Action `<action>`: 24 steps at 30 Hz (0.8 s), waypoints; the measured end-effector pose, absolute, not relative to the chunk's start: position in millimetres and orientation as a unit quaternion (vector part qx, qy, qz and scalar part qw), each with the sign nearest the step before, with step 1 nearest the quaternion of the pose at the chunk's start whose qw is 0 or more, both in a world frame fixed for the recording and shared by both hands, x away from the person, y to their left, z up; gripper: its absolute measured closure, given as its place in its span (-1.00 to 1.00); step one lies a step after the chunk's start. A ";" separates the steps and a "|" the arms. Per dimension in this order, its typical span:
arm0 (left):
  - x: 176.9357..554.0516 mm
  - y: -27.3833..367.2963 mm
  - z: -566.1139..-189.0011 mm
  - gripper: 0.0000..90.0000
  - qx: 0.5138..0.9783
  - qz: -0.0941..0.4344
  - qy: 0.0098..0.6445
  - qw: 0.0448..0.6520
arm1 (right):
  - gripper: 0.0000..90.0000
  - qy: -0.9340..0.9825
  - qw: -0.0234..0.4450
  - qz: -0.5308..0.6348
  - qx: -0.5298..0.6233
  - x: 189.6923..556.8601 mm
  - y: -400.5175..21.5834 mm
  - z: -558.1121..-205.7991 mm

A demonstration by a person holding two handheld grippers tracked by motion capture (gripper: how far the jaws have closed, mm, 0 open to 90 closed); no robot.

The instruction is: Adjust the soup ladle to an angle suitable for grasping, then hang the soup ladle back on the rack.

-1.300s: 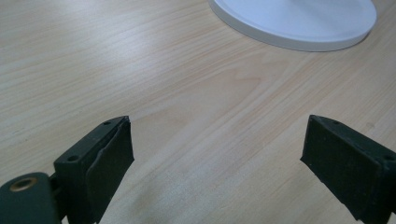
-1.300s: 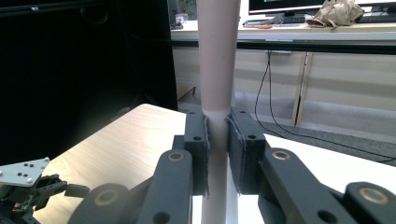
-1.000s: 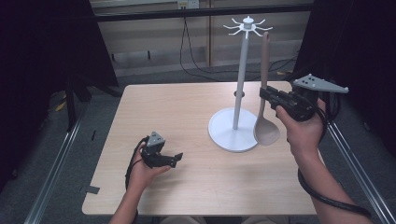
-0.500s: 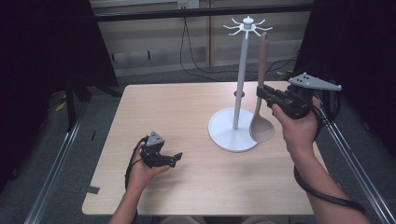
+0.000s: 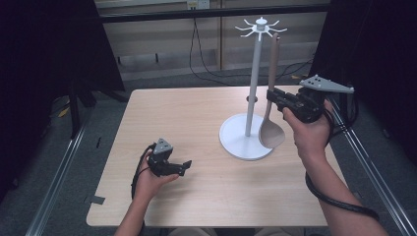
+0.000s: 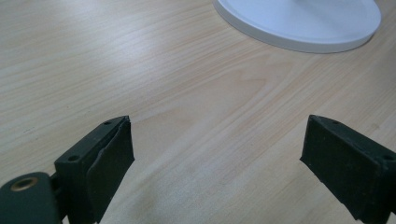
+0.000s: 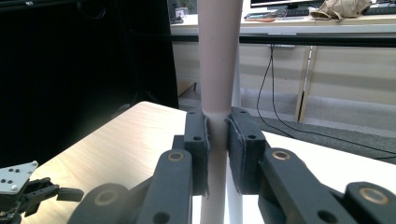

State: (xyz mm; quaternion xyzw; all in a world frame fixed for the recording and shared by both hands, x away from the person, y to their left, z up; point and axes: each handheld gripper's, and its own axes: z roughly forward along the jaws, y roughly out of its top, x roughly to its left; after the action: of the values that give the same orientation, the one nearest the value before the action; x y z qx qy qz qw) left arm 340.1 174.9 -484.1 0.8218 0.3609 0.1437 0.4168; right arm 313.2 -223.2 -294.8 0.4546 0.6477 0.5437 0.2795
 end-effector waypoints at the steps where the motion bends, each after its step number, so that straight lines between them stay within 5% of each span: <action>1: 340.1 174.9 -484.1 -0.80 0.822 0.144 0.361 0.417 | 0.74 0.648 0.279 0.544 0.454 314.0 -222.8 -295.5; 24: 341.0 177.5 -483.9 -0.80 0.821 0.145 0.361 0.418 | 0.74 0.649 0.285 0.536 0.459 327.2 -216.1 -298.1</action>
State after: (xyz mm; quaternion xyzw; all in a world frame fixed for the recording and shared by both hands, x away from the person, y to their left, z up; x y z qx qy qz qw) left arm 341.0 177.5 -483.9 0.8213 0.3607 0.1448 0.4177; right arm 327.2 -216.1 -298.1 0.4593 0.6488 0.5355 0.2852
